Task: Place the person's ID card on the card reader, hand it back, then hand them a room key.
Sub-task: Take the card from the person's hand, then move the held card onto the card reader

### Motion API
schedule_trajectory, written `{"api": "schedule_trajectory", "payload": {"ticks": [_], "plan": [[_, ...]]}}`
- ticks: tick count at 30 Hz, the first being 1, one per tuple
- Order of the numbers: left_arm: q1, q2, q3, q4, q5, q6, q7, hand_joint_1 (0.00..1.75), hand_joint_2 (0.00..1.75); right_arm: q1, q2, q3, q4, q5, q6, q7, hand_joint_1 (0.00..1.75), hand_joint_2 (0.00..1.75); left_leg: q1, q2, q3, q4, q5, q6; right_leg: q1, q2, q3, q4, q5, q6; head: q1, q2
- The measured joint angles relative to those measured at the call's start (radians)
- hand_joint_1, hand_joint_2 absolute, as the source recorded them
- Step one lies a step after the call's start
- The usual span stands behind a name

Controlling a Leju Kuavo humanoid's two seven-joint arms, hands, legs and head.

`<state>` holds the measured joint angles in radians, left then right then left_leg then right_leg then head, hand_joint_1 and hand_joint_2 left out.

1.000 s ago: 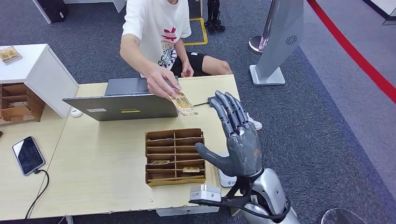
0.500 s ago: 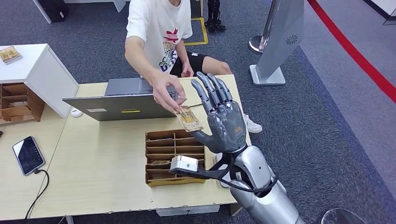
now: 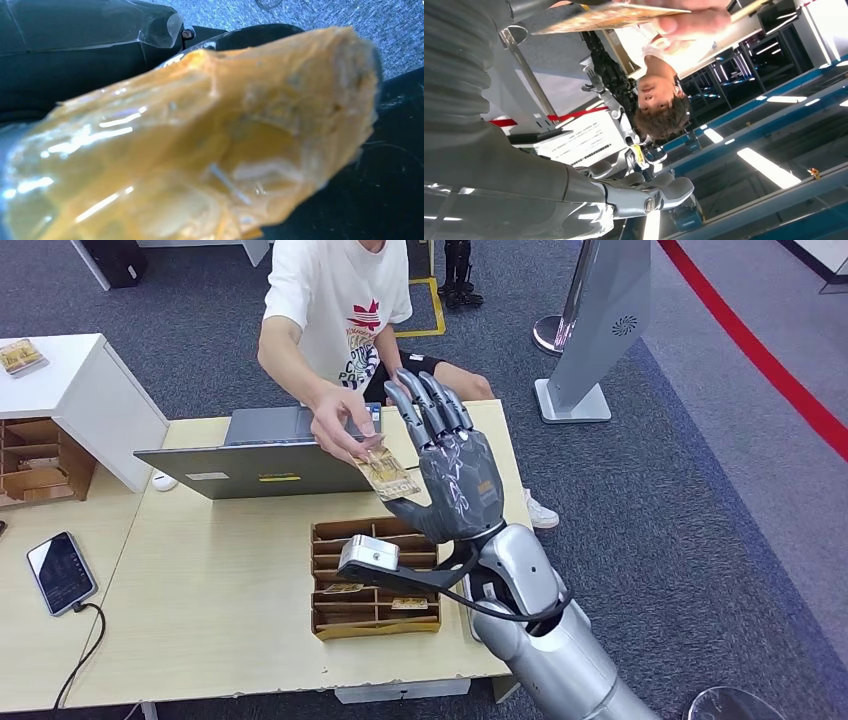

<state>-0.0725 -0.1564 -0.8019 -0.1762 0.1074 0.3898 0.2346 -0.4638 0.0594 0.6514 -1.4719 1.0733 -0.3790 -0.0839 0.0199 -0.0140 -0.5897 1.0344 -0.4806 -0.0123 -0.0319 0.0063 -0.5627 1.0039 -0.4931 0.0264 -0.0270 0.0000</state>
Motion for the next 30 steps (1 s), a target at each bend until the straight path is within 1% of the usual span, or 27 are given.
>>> {"api": "schedule_trajectory", "payload": {"ticks": [8,9,10,11,13,14,15,20,30], "plan": [[-0.001,0.0,-0.001,0.0,0.0,-0.001,0.001,0.0,0.0,-0.009,0.008,0.001,0.014,-0.002,0.001,0.0,0.0,1.75,0.0,0.0,0.0,0.0,0.0,0.0,0.0,0.0,0.0,0.0,0.0,0.0,0.0,0.0],[-0.001,0.0,-0.001,0.0,0.0,-0.001,0.001,0.0,0.0,-0.009,0.009,0.001,0.016,-0.002,0.001,0.0,0.03,1.75,0.0,0.0,0.0,0.0,0.0,0.0,0.0,0.0,0.0,0.0,0.0,0.0,0.0,0.0],[-0.001,0.0,-0.001,0.0,0.0,-0.001,0.001,0.0,0.0,-0.009,0.01,0.001,0.017,-0.002,0.001,0.0,0.23,1.75,0.0,0.0,0.0,0.0,0.0,0.0,0.0,0.0,0.0,0.0,0.0,0.0,0.0,0.0],[-0.001,0.0,-0.001,0.0,0.0,-0.001,0.001,0.0,0.0,-0.009,0.01,0.001,0.017,-0.002,0.001,0.0,0.59,1.75,0.0,0.0,0.0,0.0,0.0,0.0,0.0,0.0,0.0,0.0,0.0,0.0,0.0,0.0],[-0.001,0.0,-0.001,0.0,0.0,-0.001,0.001,0.0,0.0,-0.01,0.012,0.001,0.018,-0.003,0.001,0.0,1.37,1.75,0.0,0.0,0.0,0.0,0.0,0.0,0.0,0.0,0.0,0.0,0.0,0.0,0.0,0.0],[-0.001,0.0,-0.001,0.0,0.0,-0.001,0.001,0.0,0.0,-0.01,0.013,0.001,0.018,-0.004,0.001,0.0,1.58,1.75,0.0,0.0,0.0,0.0,0.0,0.0,0.0,0.0,0.0,0.0,0.0,0.0,0.0,0.0],[-0.001,0.0,-0.001,0.0,-0.001,-0.001,0.001,0.0,0.0,-0.01,0.013,0.001,0.019,-0.006,0.002,0.0,1.65,1.75,0.0,0.0,0.0,0.0,0.0,0.0,0.0,0.0,0.0,0.0,0.0,0.0,0.0,0.0],[-0.001,0.0,-0.001,0.0,-0.006,-0.002,0.002,0.0,0.0,-0.01,0.013,0.001,0.022,-0.02,0.012,0.0,1.73,1.75,0.0,0.0,0.0,0.0,0.0,0.0,0.0,0.0,0.0,0.0,0.0,0.0,0.0,0.0],[-0.001,0.003,-0.004,0.0,-0.016,-0.003,0.013,0.0,0.0,-0.009,0.013,0.001,0.026,-0.035,0.017,0.0,1.75,1.75,0.0,0.0,0.0,0.0,0.0,0.0,0.0,0.0,0.0,0.0,0.0,0.0,0.0,0.0]]}}
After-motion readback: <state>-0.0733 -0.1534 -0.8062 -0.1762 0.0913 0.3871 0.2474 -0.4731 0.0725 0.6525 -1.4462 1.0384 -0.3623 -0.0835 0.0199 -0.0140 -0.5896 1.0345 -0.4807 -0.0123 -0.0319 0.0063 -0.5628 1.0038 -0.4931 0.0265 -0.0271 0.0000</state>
